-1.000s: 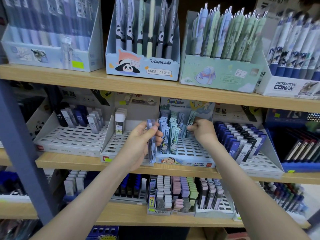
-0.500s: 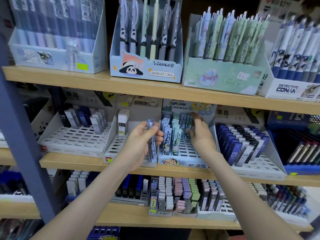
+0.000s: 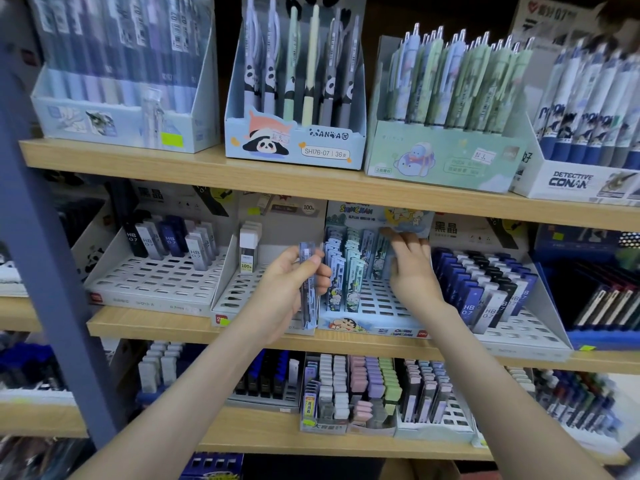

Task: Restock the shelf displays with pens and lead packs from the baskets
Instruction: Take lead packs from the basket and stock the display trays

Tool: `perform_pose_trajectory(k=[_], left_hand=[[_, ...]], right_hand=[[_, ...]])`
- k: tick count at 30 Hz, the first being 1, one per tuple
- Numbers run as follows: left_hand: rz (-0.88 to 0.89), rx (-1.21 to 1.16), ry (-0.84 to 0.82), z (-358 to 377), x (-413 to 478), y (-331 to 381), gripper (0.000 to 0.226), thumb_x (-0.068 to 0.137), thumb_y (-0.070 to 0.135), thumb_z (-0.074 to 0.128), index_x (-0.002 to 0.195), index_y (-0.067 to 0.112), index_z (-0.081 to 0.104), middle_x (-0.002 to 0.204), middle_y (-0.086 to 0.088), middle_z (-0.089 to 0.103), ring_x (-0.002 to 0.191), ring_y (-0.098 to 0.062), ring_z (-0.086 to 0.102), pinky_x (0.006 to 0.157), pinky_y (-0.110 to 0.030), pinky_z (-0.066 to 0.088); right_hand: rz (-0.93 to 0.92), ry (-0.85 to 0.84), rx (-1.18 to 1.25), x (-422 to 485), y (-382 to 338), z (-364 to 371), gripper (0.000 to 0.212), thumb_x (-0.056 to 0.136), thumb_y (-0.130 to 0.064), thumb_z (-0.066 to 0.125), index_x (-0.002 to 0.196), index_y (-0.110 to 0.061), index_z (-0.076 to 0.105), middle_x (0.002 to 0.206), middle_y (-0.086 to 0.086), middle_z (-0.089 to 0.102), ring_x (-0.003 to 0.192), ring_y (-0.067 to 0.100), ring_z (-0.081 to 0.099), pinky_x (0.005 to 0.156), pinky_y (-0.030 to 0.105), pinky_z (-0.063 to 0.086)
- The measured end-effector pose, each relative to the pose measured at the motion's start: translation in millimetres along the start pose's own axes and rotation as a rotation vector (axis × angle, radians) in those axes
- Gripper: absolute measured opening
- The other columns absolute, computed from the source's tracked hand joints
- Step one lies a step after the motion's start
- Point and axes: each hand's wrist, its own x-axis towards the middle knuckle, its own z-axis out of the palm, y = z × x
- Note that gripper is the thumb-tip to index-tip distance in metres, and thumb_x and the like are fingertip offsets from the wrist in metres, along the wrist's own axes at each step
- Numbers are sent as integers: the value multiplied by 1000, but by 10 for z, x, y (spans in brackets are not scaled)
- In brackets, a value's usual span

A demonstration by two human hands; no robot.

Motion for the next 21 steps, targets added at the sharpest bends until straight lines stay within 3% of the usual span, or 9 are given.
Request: perform_pose_trajectory(k=[4, 7, 9, 12, 15, 18, 21], left_hand=[[-20, -63, 9, 47, -48, 26, 13, 99, 6, 46, 106, 5, 57, 70, -2, 63, 62, -11, 59, 62, -22, 53], [-65, -213, 52, 102, -69, 74, 10, 100, 9, 46, 101, 6, 55, 75, -6, 64, 63, -13, 64, 64, -24, 57], [-75, -346, 84, 153, -79, 99, 10, 101, 9, 44, 97, 5, 52, 75, -8, 66, 64, -14, 66, 65, -26, 58], [-59, -441, 90, 279, -116, 110, 11, 101, 10, 42, 95, 6, 51, 81, -9, 65, 69, -14, 67, 67, -26, 58], [-23, -374, 38, 436, -189, 116, 10, 102, 14, 42, 98, 9, 49, 91, -6, 61, 85, -15, 63, 70, -27, 57], [30, -279, 0, 515, -223, 130, 9, 101, 15, 44, 100, 11, 51, 98, -6, 59, 94, -14, 62, 76, -30, 56], [173, 110, 47, 459, -195, 111, 21, 100, 25, 48, 117, 13, 51, 115, 1, 58, 107, -8, 58, 99, -33, 50]], right_hand=[[-56, 49, 6, -72, -13, -37, 68, 89, 5, 41, 146, -29, 29, 144, 4, 31, 126, 21, 20, 104, 41, 34], [-165, 187, 179, -285, -155, -143, 46, 95, -9, 51, 139, -16, 41, 120, 3, 48, 109, 13, 36, 96, 32, 37], [-137, 93, 440, -513, -322, -264, 27, 96, -21, 54, 122, -20, 53, 102, -7, 57, 93, 3, 50, 82, 20, 42], [-86, -183, 758, -779, -557, -392, 15, 92, -23, 60, 106, -25, 57, 84, -5, 64, 80, 7, 60, 75, 27, 48], [-92, -249, 751, -843, -652, -378, 24, 86, -13, 68, 103, -21, 53, 77, -4, 62, 75, 13, 58, 77, 35, 49], [-29, -216, 797, -845, -653, -415, 19, 88, -6, 64, 99, -14, 52, 76, 2, 59, 73, 15, 56, 73, 36, 52], [85, -82, 897, -826, -516, -505, 9, 93, -4, 56, 100, -9, 53, 82, 7, 56, 72, 17, 60, 66, 32, 57]])
